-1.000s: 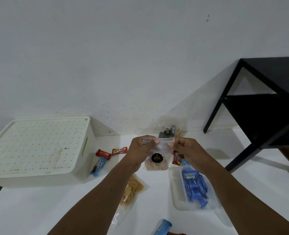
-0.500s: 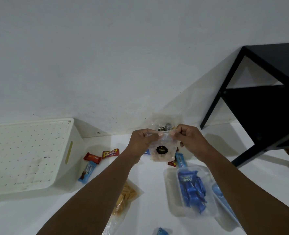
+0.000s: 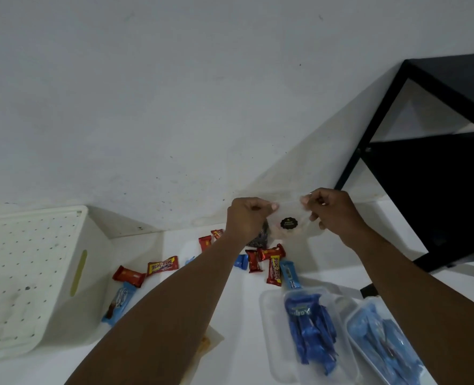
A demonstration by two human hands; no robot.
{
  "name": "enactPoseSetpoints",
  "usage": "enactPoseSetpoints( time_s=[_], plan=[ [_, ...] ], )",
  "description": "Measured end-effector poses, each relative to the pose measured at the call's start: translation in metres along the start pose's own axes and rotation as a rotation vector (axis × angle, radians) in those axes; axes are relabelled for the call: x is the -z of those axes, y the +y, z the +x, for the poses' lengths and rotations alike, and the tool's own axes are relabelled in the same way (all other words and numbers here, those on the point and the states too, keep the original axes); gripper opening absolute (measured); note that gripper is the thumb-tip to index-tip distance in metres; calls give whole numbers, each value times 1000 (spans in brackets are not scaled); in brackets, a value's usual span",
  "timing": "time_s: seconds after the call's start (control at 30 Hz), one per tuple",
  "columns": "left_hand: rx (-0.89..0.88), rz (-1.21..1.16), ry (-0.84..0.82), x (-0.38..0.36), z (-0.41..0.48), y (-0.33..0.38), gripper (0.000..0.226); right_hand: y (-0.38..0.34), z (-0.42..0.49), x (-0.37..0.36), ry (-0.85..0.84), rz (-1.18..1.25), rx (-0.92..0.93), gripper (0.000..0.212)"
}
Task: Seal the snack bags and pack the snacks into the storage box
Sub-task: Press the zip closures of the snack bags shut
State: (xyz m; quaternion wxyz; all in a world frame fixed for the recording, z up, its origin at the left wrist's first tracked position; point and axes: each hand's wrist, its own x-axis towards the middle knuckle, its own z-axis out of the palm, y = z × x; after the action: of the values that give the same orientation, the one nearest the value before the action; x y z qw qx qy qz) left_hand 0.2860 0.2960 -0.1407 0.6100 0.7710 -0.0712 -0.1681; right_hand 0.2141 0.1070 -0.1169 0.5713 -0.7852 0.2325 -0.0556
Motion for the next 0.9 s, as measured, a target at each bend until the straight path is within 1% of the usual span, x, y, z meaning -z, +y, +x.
enactPoseSetpoints(
  time_s=[0.1, 0.17, 0.23, 0.27, 0.33, 0.4, 0.47, 0.53, 0.6, 0.63, 0.7, 0.77, 0.8, 0.9],
  plan=[
    [58, 27, 15, -11, 16, -7, 16, 12, 20, 7, -4, -40, -56, 15],
    [86, 63, 37, -17, 26, -13, 12, 21, 31, 6, -12, -67, -93, 13],
    [135, 47, 60, -21, 35, -19, 8, 30, 41, 2, -2, -65, -127, 15],
    [153, 44, 66, -23, 38, -21, 13, 33, 45, -1, 2, -53, -143, 19],
    [114, 170, 73, -25, 39, -22, 29, 35, 51, -8, 2, -5, -188, 33],
    [66, 272, 91, -24, 37, -21, 38, 39, 56, -12, -3, 19, -233, 53],
    [57, 277, 80, -21, 32, -20, 39, 42, 57, -15, 12, -38, -226, 68],
    [67, 276, 68, -15, 24, -18, 36, 43, 50, -17, 43, -113, -175, 73],
    [73, 262, 51, -7, 12, -15, 34, 40, 36, -19, 91, -160, -127, 68],
    [90, 240, 42, -1, 4, -14, 34, 37, 28, -21, 112, -166, -114, 62],
    [129, 200, 21, 11, -14, -12, 30, 31, 10, -27, 103, -134, -108, 42],
    [177, 166, -7, 26, -35, -14, 20, 24, -13, -41, 33, -135, -136, 18],
    [195, 161, -20, 35, -47, -17, 18, 22, -26, -52, -14, -148, -148, 14],
    [234, 265, -6, 67, -90, -41, 16, 20, -69, -94, -146, -168, -141, 18]
  ],
)
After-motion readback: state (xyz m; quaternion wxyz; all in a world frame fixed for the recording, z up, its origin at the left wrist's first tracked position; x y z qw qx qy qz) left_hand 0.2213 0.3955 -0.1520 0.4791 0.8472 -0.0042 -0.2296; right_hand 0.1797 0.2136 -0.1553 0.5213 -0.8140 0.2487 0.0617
